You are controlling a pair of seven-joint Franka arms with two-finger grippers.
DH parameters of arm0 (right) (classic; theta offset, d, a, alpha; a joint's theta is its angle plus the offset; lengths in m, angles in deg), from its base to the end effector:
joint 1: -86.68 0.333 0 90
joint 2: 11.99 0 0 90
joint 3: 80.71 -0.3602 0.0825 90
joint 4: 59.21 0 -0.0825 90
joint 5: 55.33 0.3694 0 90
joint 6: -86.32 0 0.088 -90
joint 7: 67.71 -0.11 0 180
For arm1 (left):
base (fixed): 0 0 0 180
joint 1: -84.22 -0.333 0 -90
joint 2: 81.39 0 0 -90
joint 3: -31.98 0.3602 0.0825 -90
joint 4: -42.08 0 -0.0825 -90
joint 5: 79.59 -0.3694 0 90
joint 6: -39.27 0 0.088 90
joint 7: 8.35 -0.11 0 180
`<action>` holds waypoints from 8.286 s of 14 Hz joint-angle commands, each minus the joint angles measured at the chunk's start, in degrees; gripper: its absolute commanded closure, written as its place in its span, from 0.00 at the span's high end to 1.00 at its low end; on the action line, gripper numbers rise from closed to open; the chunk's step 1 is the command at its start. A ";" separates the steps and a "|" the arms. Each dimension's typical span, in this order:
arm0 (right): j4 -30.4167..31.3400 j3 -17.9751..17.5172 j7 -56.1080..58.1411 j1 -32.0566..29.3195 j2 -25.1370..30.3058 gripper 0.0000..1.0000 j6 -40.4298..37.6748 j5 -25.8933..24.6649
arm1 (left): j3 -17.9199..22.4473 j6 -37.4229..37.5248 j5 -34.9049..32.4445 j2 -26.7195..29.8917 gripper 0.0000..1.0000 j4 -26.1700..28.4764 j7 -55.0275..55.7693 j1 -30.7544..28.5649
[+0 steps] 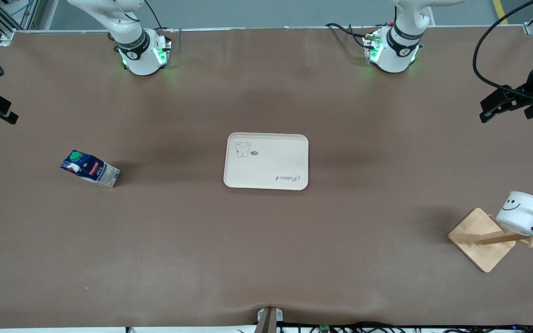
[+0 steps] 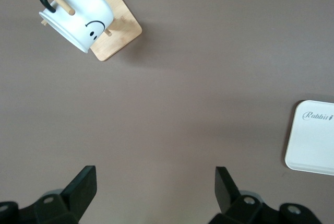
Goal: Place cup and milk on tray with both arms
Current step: 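Move the left gripper toward the white mug on the wooden mug tree, then grasp the white mug rim with the left gripper, then lift the mug off the tree while the right gripper reaches the milk, then carry the mug over the tray while the right gripper grasps the milk, then lower the mug onto the tray and open the left gripper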
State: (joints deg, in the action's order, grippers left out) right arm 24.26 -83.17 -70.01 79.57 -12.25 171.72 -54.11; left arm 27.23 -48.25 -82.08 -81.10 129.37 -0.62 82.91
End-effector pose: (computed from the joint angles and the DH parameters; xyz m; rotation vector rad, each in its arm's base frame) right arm 0.5319 -0.0408 0.7078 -3.1149 0.1860 -0.0462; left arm 0.5336 -0.0273 0.6862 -3.0965 -0.1192 -0.0206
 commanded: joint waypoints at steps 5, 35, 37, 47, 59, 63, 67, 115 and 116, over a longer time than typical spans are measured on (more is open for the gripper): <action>-1.38 -0.62 0.62 -0.88 -0.54 1.00 -0.50 -0.43 | -0.17 -16.32 -0.32 1.72 1.00 12.08 -0.88 -6.15; -1.38 -0.62 0.62 -1.06 -0.98 1.00 -0.15 -0.43 | -0.08 -56.35 25.61 -11.98 0.50 22.23 -28.65 -17.32; -1.38 -0.62 0.71 -1.15 -0.98 1.00 0.03 -0.34 | -0.08 -56.35 25.52 -11.98 0.39 22.31 -29.53 -17.40; -1.38 -0.62 0.53 -1.23 -1.33 1.00 3.19 -0.43 | -0.70 -53.91 25.35 -10.75 0.00 21.88 -31.73 -17.41; -0.77 -0.53 0.53 -1.67 -1.42 1.00 -3.91 -0.17 | -10.87 -30.79 13.07 -7.85 0.00 12.04 -1.64 -17.14; -0.77 -0.79 0.62 -2.12 -1.94 1.00 -3.94 0.71 | -16.86 -30.69 10.76 -8.99 0.00 11.94 9.03 -16.97; -0.94 -1.06 0.80 -0.97 -4.75 1.00 -2.27 0.53 | -18.63 -30.69 10.58 -11.80 0.00 12.38 17.20 -13.64; 22.62 -1.58 -7.78 1.74 -5.99 0.00 10.59 7.74 | -13.18 -34.93 -5.58 -31.07 1.00 0.34 78.16 18.39; 22.09 -1.58 -11.73 4.80 -6.07 0.00 10.31 7.74 | -13.26 -33.60 -5.59 -28.97 1.00 0.17 74.57 16.71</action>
State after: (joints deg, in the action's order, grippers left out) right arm 48.60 -84.82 -75.89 79.71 -17.62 184.12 -46.59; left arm 13.61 -85.38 -86.24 -115.84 128.16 77.84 102.24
